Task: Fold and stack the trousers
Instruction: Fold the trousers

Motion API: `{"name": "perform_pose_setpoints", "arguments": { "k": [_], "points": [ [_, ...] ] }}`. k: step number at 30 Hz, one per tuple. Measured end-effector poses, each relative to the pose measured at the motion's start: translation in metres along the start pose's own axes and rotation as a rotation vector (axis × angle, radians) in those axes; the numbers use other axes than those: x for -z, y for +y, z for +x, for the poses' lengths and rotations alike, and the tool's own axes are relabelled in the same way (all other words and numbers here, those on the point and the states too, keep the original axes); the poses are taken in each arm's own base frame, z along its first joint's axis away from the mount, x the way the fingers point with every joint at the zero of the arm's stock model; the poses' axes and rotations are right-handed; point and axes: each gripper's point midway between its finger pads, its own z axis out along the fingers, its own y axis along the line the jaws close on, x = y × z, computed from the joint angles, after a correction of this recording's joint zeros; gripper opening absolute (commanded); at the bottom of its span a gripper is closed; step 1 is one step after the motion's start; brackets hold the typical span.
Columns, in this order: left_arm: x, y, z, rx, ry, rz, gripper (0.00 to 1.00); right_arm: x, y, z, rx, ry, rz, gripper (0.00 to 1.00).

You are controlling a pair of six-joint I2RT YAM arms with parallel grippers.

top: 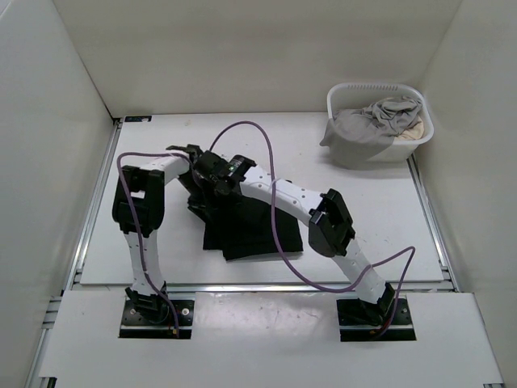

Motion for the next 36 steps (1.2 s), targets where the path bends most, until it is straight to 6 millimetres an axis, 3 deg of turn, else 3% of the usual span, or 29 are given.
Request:
{"name": "perform_pose_setpoints", "arguments": {
  "k": [5, 9, 11, 13, 15, 18, 20, 23, 25, 28, 32, 33, 36],
  "points": [
    [0.034, 0.06, -0.004, 0.06, -0.051, -0.207, 0.6, 0.008, 0.023, -0.01, 0.099, -0.061, -0.074, 0.74],
    [0.065, 0.081, -0.014, 0.03, -0.115, -0.333, 0.76, 0.044, 0.034, -0.015, 0.134, -0.161, -0.115, 0.84],
    [0.086, 0.073, -0.024, -0.047, -0.169, -0.371, 0.86, 0.077, 0.023, -0.01, 0.121, -0.204, -0.107, 0.86],
    [0.107, 0.052, -0.034, -0.175, -0.234, -0.393, 1.0, 0.116, -0.002, -0.008, 0.062, -0.261, -0.097, 0.88],
    [0.122, 0.019, -0.045, -0.336, -0.305, -0.391, 1.0, 0.15, -0.042, -0.012, -0.043, -0.323, -0.08, 0.88],
    [0.128, -0.038, -0.052, -0.58, -0.38, -0.373, 1.0, 0.166, -0.123, -0.002, -0.234, -0.367, -0.002, 0.95],
    [0.115, -0.072, -0.051, -0.726, -0.394, -0.356, 1.0, 0.154, -0.165, 0.015, -0.327, -0.358, 0.048, 0.95],
    [0.072, -0.103, -0.041, -0.881, -0.33, -0.322, 1.0, 0.115, -0.202, 0.063, -0.417, -0.242, 0.097, 0.96],
    [0.043, -0.112, -0.036, -0.943, -0.264, -0.319, 1.0, 0.089, -0.215, 0.093, -0.46, -0.166, 0.104, 0.96],
    [0.014, -0.118, -0.037, -0.988, -0.209, -0.316, 1.0, 0.063, -0.227, 0.125, -0.516, -0.092, 0.096, 0.96],
    [0.005, -0.12, -0.044, -0.995, -0.215, -0.328, 0.95, 0.049, -0.225, 0.135, -0.564, -0.094, 0.026, 0.98],
    [0.005, -0.12, -0.046, -0.992, -0.222, -0.33, 0.91, 0.047, -0.223, 0.135, -0.569, -0.098, 0.004, 0.98],
    [0.003, -0.119, -0.048, -0.967, -0.228, -0.33, 0.46, 0.038, -0.214, 0.136, -0.589, -0.104, -0.056, 0.95]
  ]
}}
